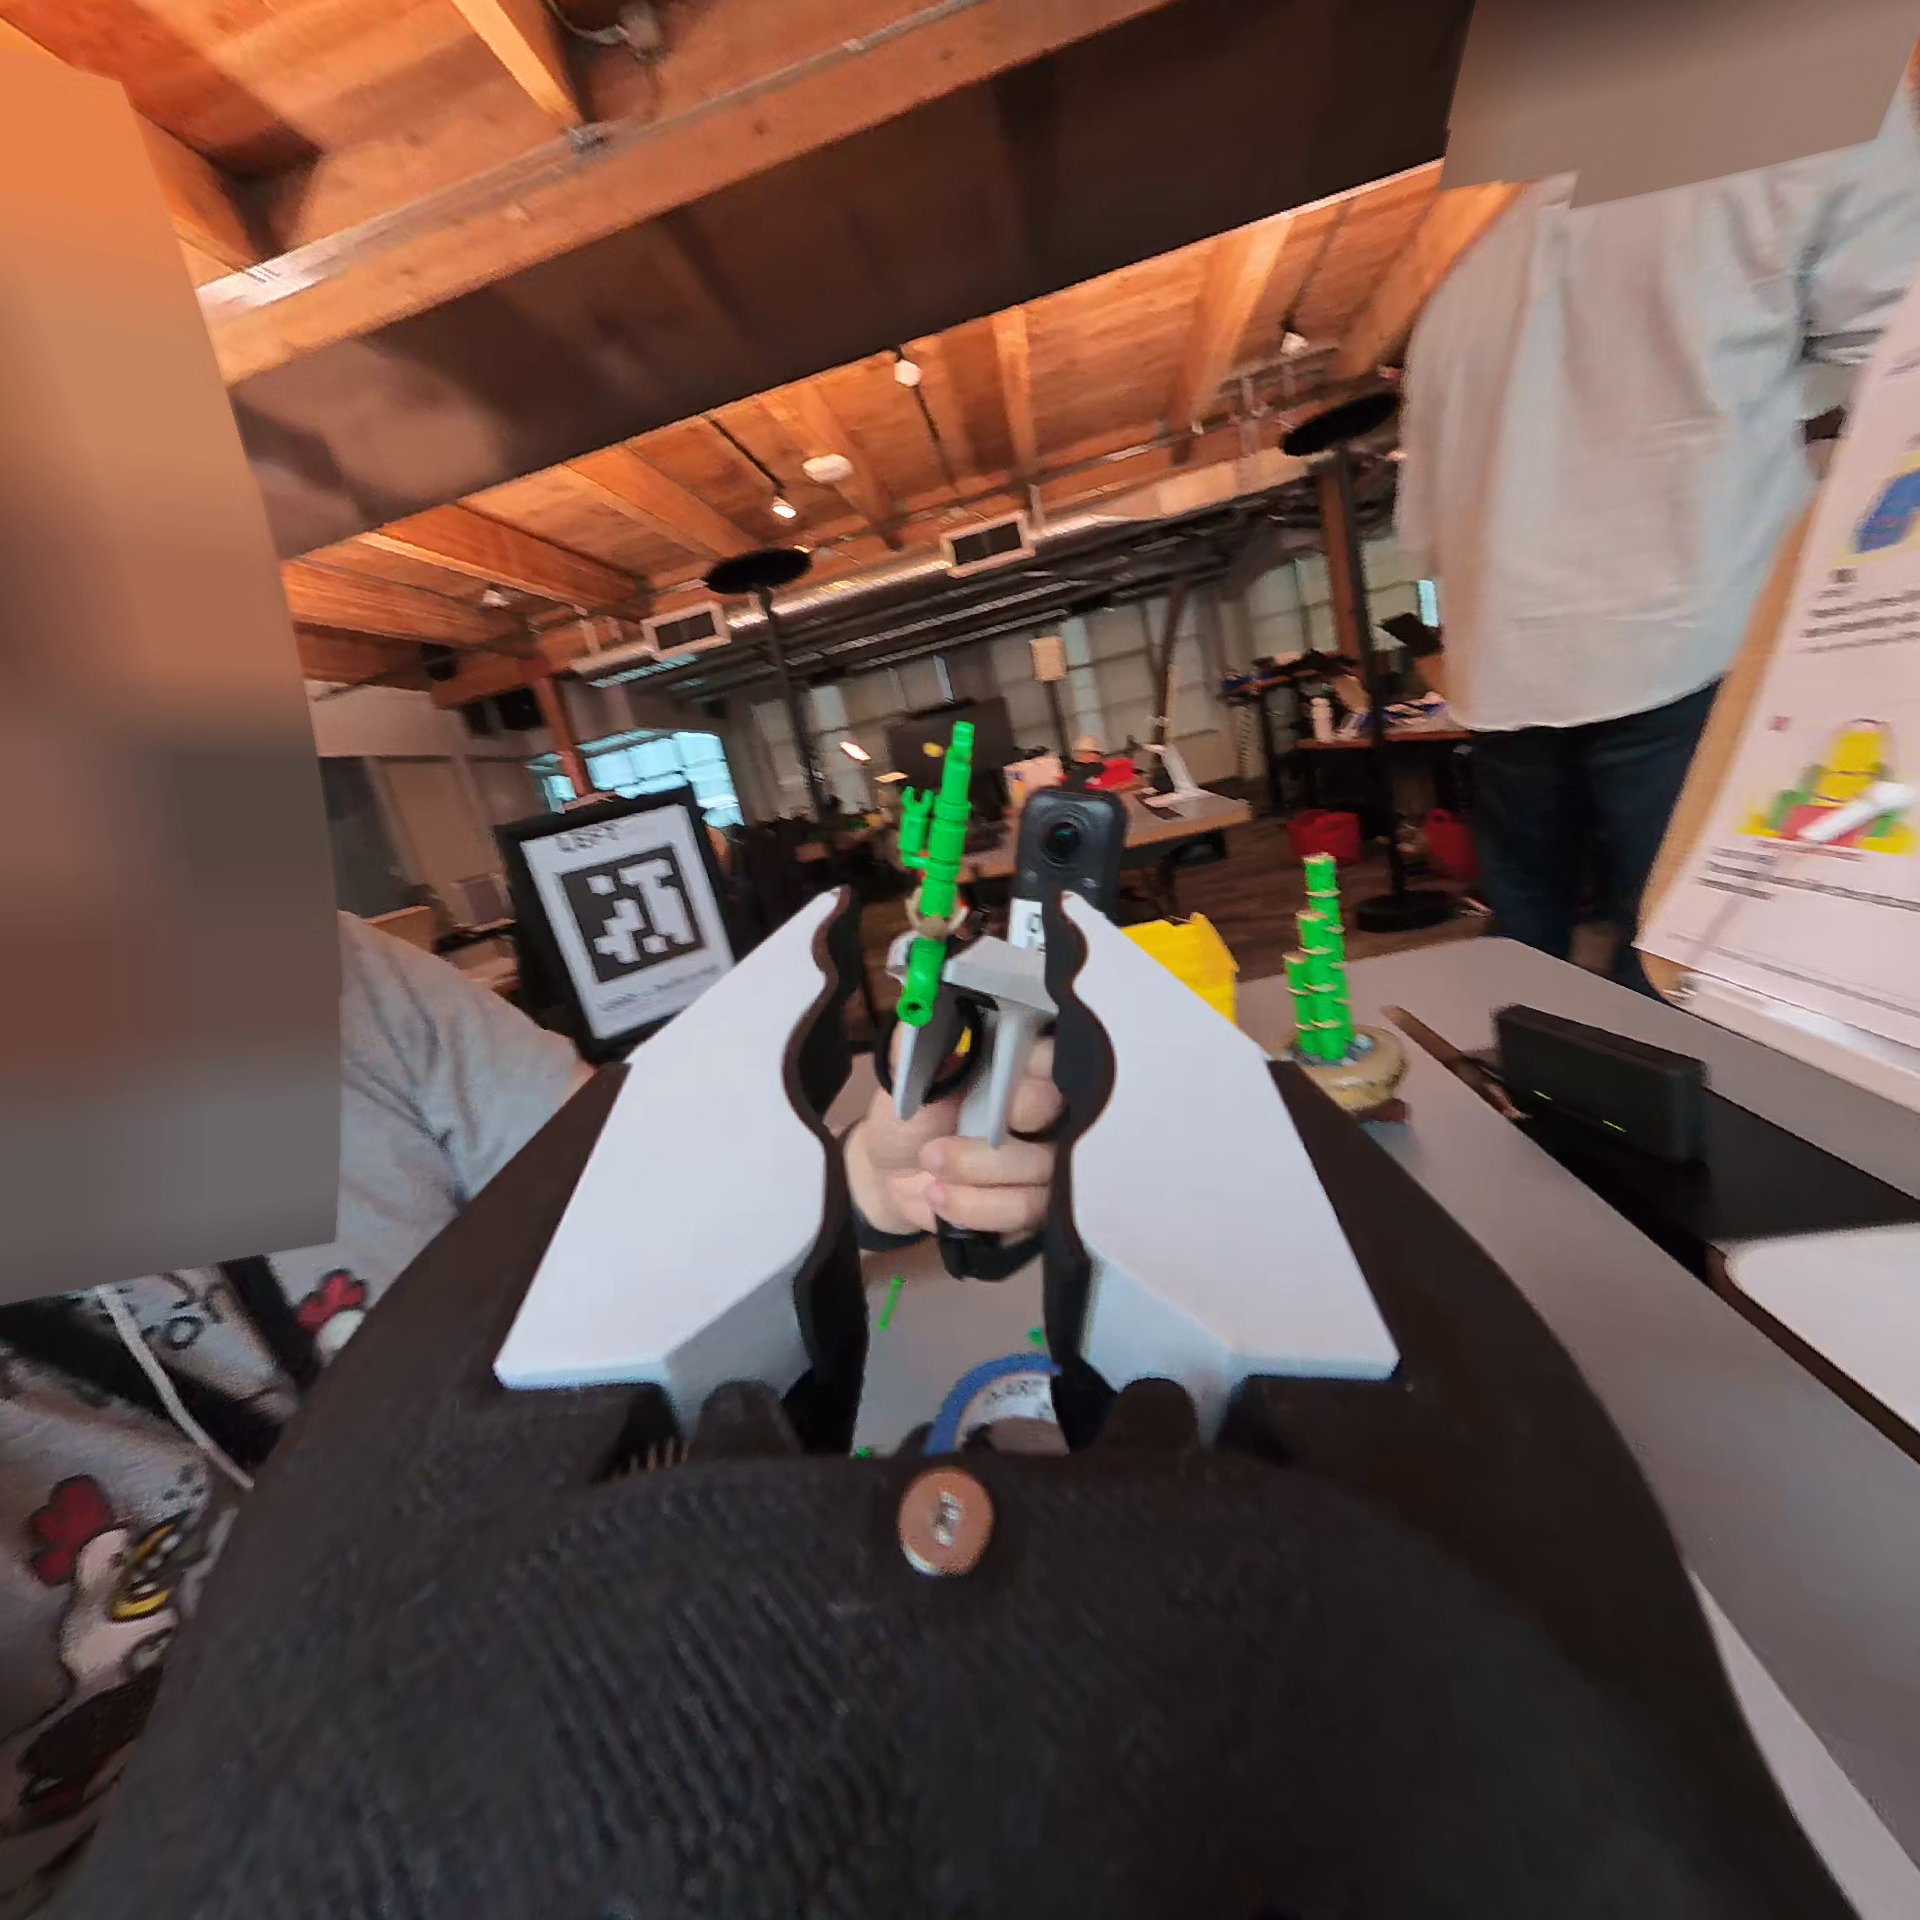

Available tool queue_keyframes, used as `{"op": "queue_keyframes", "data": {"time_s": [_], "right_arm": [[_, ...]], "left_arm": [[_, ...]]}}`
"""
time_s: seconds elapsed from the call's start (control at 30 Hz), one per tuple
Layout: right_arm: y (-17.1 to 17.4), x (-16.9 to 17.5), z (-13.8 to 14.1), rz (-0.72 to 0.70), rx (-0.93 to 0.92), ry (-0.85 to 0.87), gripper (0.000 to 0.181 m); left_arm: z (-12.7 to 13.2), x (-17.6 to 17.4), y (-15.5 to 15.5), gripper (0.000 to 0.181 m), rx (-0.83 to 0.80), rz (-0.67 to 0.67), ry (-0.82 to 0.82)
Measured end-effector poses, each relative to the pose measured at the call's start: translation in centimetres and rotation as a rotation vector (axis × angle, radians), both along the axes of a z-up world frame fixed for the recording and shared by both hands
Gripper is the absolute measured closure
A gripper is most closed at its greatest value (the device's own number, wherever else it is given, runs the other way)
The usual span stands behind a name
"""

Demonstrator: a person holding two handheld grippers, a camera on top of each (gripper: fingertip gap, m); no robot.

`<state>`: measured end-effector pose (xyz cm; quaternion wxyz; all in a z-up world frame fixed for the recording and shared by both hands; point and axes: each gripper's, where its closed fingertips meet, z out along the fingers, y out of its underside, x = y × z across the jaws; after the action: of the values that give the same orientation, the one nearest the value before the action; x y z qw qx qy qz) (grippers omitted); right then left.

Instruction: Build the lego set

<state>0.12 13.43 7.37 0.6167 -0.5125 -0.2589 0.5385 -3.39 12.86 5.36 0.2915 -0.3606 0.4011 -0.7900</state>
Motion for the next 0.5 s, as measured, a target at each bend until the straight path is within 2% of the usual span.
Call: {"op": "queue_keyframes", "data": {"time_s": [0.17,0.33,0.5], "right_arm": [[1.0,-0.3,-0.9,-0.109,0.013,-0.117,0.152],[0.8,-1.4,-0.2,-0.063,0.035,-0.092,0.162],[0.6,-2.0,0.3,0.012,0.015,-0.028,0.165]], "left_arm": [[-0.2,0.0,0.0,0.177,-0.014,-0.031,-0.002],[-0.2,0.0,-0.3,0.177,-0.02,-0.054,-0.006],[0.0,-0.2,-0.7,0.177,-0.003,-0.066,-0.017]]}}
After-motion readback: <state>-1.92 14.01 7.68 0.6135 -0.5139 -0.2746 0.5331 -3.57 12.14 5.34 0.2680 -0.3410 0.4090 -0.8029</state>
